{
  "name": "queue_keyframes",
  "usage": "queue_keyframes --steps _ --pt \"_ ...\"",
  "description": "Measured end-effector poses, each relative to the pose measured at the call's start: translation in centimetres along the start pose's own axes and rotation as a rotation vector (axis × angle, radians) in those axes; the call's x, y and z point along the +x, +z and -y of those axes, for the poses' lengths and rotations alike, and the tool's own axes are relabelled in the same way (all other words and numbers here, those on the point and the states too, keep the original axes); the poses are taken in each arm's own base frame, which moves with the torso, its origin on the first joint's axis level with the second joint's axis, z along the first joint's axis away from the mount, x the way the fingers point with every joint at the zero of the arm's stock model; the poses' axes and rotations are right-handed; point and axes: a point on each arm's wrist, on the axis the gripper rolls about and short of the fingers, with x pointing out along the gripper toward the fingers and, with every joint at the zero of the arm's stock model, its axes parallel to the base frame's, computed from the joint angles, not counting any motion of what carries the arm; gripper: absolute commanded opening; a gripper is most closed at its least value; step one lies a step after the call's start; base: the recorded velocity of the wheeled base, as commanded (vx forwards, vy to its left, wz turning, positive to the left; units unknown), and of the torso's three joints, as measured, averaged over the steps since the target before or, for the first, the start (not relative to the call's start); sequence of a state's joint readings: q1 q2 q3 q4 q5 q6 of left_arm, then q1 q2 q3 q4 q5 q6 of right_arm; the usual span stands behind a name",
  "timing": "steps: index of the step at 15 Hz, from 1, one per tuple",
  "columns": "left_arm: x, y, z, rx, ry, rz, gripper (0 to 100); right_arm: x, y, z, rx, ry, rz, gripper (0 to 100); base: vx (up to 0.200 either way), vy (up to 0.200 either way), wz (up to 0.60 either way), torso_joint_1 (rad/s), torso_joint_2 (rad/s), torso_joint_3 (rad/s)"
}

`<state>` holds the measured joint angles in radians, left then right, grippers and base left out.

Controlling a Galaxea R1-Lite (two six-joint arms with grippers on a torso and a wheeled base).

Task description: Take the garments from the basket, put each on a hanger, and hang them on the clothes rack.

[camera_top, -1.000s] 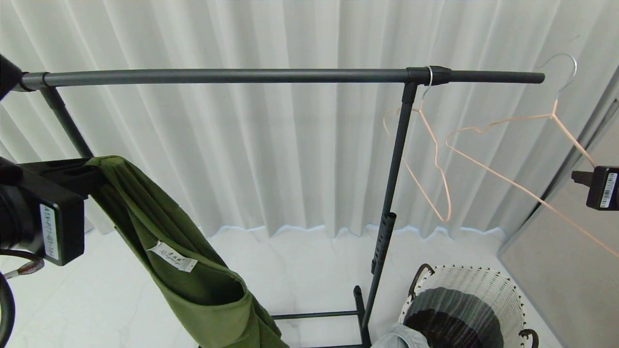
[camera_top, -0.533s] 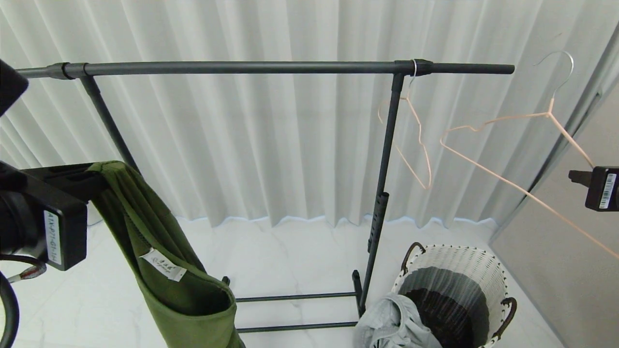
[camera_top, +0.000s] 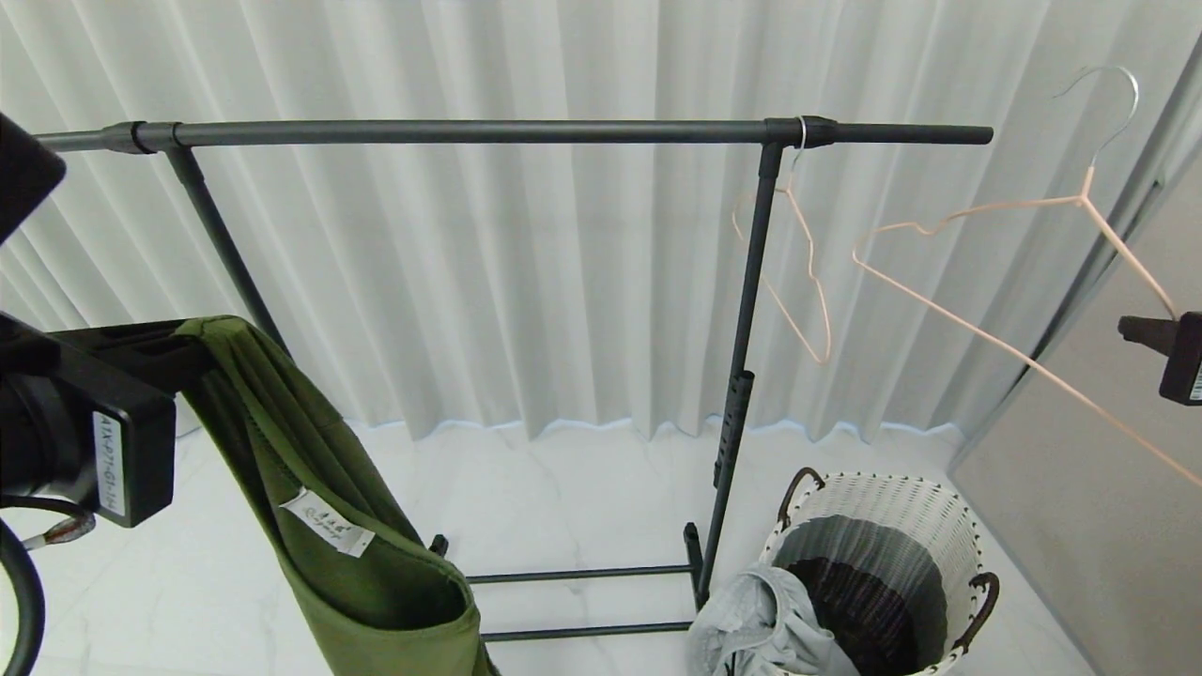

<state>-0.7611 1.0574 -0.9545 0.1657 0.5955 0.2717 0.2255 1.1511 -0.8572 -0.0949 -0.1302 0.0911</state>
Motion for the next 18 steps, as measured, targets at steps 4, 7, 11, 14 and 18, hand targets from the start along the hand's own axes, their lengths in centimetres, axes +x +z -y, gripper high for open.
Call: queue_keyframes --steps 4,7,11,14,18 --pt "0.1 0.0 0.0 0.001 0.0 -0.002 0 -1.6 0.6 -0.4 0.002 0.041 0.051 0 0.0 0.2 0.0 0.007 0.0 0.005" --pt "0.1 0.0 0.1 0.002 -0.001 -0.002 0 -2.7 0.8 -0.8 0.002 0.078 0.079 0 0.0 0.2 0.0 -0.001 0.0 -0.001" --pt "0.1 0.0 0.1 0.003 -0.001 -0.004 0 -3.6 0.8 -0.8 0.001 0.1 0.1 0 0.0 0.2 0.0 0.001 0.0 0.002" --pt "0.1 0.0 0.1 0.003 -0.001 -0.004 0 -3.8 0.6 -1.1 -0.004 0.126 0.096 0 0.0 0.2 0.0 0.004 0.0 0.001" --pt "0.1 0.0 0.1 0.002 -0.001 -0.004 0 -3.9 0.0 -2.0 -0.019 0.196 0.073 0 0.0 0.05 0.0 -0.001 0.0 0.001"
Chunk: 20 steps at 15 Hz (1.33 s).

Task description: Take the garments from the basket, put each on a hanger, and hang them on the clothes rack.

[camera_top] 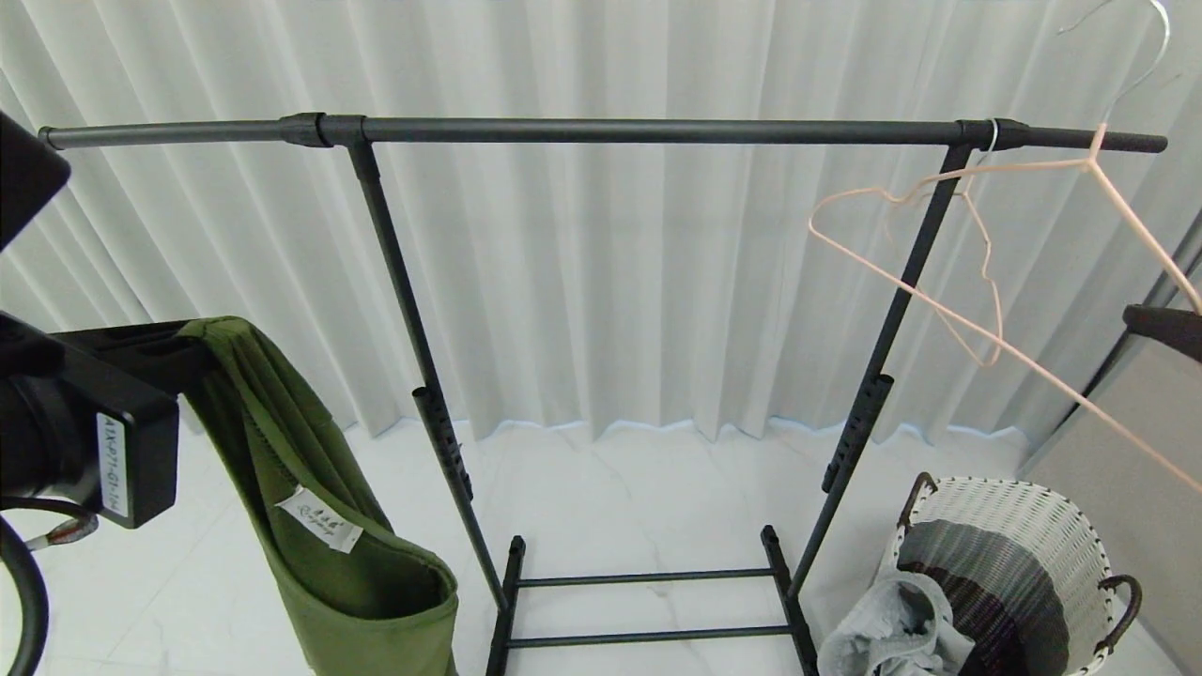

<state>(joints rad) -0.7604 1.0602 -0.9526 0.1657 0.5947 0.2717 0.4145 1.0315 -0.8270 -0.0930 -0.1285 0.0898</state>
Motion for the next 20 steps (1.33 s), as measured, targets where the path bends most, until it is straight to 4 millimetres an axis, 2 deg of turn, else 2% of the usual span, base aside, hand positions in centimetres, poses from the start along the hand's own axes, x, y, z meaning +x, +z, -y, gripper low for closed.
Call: queue_keyframes --steps 3,8,13,16,20 --pt "0.1 -0.2 0.1 0.006 -0.003 -0.007 0 -0.1 -0.7 -1.2 -0.013 0.087 -0.029 0 0.0 0.0 0.0 0.0 0.0 0.0" --pt "0.6 -0.5 0.6 0.018 -0.008 -0.031 0 -1.0 -2.5 -4.4 -0.053 0.344 -0.096 0 0.0 0.0 0.0 0.0 0.0 0.0" --pt "3.1 -0.3 0.8 0.004 0.052 -0.107 0 -2.7 -4.6 -7.3 -0.092 0.593 -0.177 0 0.0 0.0 0.0 0.0 0.0 0.0" --pt "4.6 0.9 1.3 -0.121 0.065 -0.111 0 -3.5 -5.1 -8.8 -0.077 0.702 -0.219 0 0.0 0.0 0.0 0.0 0.0 0.0" --pt "5.9 1.9 1.8 -0.172 0.062 -0.114 0 -2.8 -4.7 -10.8 -0.039 0.746 -0.147 0 0.0 0.0 0.0 0.0 0.0 0.0"
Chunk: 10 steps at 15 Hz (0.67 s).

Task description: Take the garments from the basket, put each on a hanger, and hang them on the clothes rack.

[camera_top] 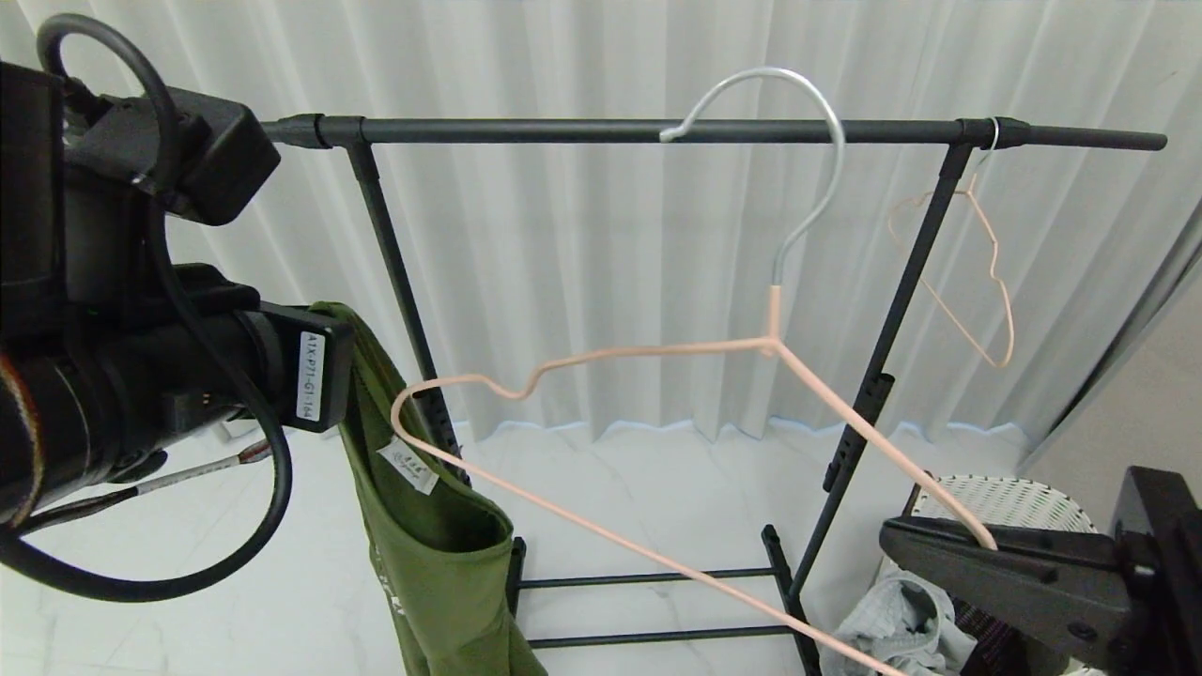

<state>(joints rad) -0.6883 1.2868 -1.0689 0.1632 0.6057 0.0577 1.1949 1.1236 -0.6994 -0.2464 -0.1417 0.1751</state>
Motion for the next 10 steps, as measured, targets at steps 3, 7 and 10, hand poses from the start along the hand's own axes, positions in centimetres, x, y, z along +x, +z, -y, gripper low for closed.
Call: queue_keyframes --steps 3,7,10 --pt "0.0 0.6 0.1 -0.014 -0.006 0.013 0 1.7 0.1 -0.2 0.002 -0.03 0.023 0 0.0 0.0 0.0 0.0 0.0 0.0" --pt "0.0 0.9 0.1 -0.044 -0.005 0.023 0 2.8 0.2 -0.3 0.001 -0.037 0.022 0 0.0 0.0 0.0 0.0 0.0 0.0" --pt "0.5 1.2 -0.5 -0.058 0.033 0.018 0 2.6 0.3 -0.3 0.002 -0.034 0.026 0 0.0 0.0 0.0 0.0 0.0 0.0"
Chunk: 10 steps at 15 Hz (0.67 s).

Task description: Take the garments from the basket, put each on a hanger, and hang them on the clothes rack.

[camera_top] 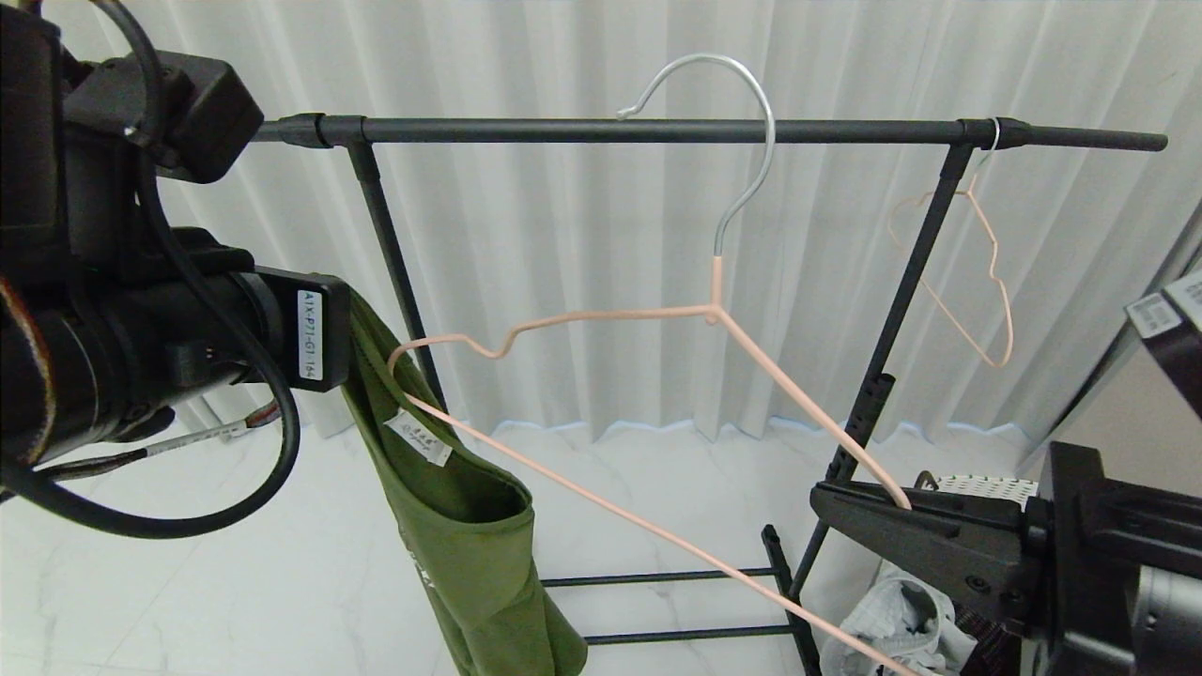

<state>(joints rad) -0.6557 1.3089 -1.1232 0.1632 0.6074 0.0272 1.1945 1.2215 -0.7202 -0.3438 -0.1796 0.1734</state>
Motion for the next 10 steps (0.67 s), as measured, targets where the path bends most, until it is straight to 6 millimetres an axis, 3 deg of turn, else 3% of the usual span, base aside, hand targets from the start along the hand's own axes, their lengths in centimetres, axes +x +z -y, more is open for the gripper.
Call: queue_keyframes --steps 10 --pt "1.5 0.6 -0.2 -0.004 0.043 -0.015 0 -0.7 0.3 -0.3 0.001 0.024 0.016 0 0.0 0.0 0.0 0.0 0.0 0.0"
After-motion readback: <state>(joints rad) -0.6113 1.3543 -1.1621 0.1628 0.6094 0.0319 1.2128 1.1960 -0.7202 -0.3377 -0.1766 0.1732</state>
